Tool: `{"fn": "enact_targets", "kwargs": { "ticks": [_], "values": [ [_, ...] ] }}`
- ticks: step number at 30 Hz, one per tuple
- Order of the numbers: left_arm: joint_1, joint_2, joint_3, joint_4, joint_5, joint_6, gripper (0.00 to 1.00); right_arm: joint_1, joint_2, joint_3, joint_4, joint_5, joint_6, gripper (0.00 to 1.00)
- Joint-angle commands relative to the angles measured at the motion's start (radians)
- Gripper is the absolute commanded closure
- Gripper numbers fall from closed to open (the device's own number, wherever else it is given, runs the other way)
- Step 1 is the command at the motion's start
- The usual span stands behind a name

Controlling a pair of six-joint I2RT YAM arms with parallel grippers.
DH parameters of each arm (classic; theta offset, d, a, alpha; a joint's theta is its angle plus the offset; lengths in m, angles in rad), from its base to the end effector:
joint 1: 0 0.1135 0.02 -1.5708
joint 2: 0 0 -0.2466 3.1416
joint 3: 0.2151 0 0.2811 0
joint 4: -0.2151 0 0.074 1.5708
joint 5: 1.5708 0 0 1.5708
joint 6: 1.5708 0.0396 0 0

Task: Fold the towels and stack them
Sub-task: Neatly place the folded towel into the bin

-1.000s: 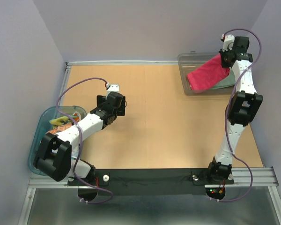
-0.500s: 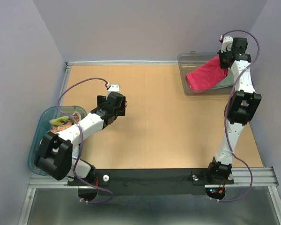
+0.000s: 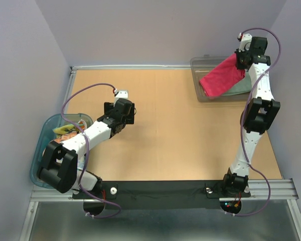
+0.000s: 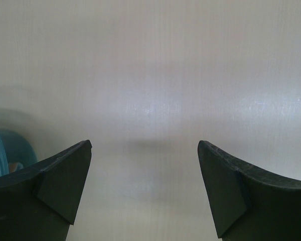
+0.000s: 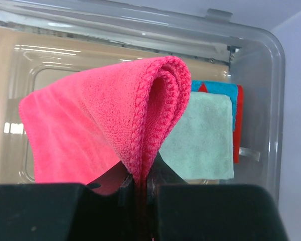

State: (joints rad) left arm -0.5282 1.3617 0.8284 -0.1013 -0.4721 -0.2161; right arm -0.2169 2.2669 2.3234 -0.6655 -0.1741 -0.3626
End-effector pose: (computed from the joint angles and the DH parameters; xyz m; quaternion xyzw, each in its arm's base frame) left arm 0.2887 -0.1476 0.2020 0.0306 0.8735 0.0349 0.4845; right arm 0.5304 -0.1099 0.3135 -0.1044 0.8780 -0.0578 0.4636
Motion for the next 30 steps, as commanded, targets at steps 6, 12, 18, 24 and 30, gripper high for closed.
{"fn": "enact_targets", "kwargs": {
  "ticks": [6,12,18,24,30],
  "values": [
    [0.002,-0.001,0.003,0.017,-0.017,0.012,0.01,-0.021,-0.004,-0.022,0.105,0.163,0.053,1.0],
    [0.002,-0.001,0.002,0.014,-0.017,0.015,0.01,-0.039,0.022,-0.059,0.164,0.159,0.085,1.0],
    [0.002,0.004,0.003,0.012,-0.01,0.015,0.01,-0.047,0.062,-0.091,0.194,0.2,0.109,1.0],
    [0.002,0.01,0.005,0.011,-0.01,0.017,0.01,-0.067,0.095,-0.119,0.24,0.265,0.154,1.0],
    [0.002,0.013,0.005,0.009,-0.007,0.017,0.01,-0.085,0.117,-0.148,0.28,0.298,0.169,0.99]
  ]
}}
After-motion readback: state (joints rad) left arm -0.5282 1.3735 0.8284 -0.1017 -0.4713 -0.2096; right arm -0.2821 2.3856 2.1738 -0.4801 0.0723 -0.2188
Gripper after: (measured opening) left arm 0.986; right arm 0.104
